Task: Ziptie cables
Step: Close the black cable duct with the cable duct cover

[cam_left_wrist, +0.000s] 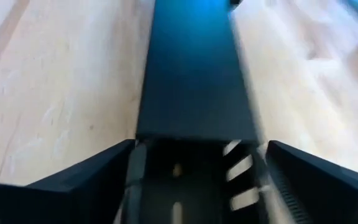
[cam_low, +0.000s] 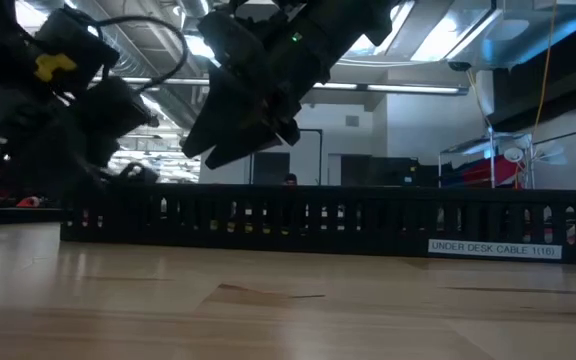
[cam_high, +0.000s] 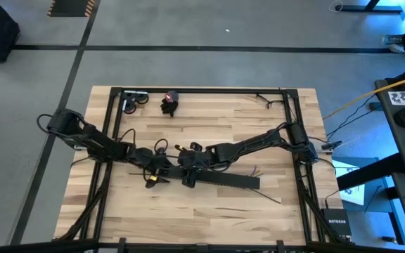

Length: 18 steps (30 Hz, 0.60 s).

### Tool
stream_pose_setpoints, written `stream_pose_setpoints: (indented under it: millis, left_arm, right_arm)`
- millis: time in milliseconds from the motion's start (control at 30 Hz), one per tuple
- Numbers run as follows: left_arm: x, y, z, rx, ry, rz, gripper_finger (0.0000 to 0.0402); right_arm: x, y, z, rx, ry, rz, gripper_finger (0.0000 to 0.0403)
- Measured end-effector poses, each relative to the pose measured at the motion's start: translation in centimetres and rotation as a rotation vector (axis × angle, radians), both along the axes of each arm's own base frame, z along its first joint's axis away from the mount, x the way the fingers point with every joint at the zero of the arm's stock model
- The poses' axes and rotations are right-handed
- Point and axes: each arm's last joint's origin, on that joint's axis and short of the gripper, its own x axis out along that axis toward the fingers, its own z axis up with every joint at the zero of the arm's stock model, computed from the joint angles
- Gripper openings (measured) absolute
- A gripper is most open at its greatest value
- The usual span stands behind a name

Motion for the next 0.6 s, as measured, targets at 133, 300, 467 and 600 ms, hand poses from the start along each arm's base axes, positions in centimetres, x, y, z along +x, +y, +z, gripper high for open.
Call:
stream_pose_setpoints:
  millis: [133,300,467,600]
  left_arm:
    - [-0.3,0.1,0.9,0.043,-0.018,-0.029,0.0359]
    - [-1.1,0.3,1.9,0.089,-0.012,-0.057,0.0359]
    - [-1.8,0.4,3.2,0.113,0.055,-0.067,0.0359]
    - [-2.2,0.6,5.3,0.086,0.127,-0.006,0.0359]
  right_arm:
    - [0.0,0.0,0.0,0.000,-0.001,0.000,0.0209]
    - [0.0,0.0,0.0,0.000,-0.002,0.000,0.0209]
    - [0.0,0.0,0.0,0.000,-0.002,-0.001,0.0209]
    - [0.0,0.0,0.0,0.000,-0.003,-0.001,0.0209]
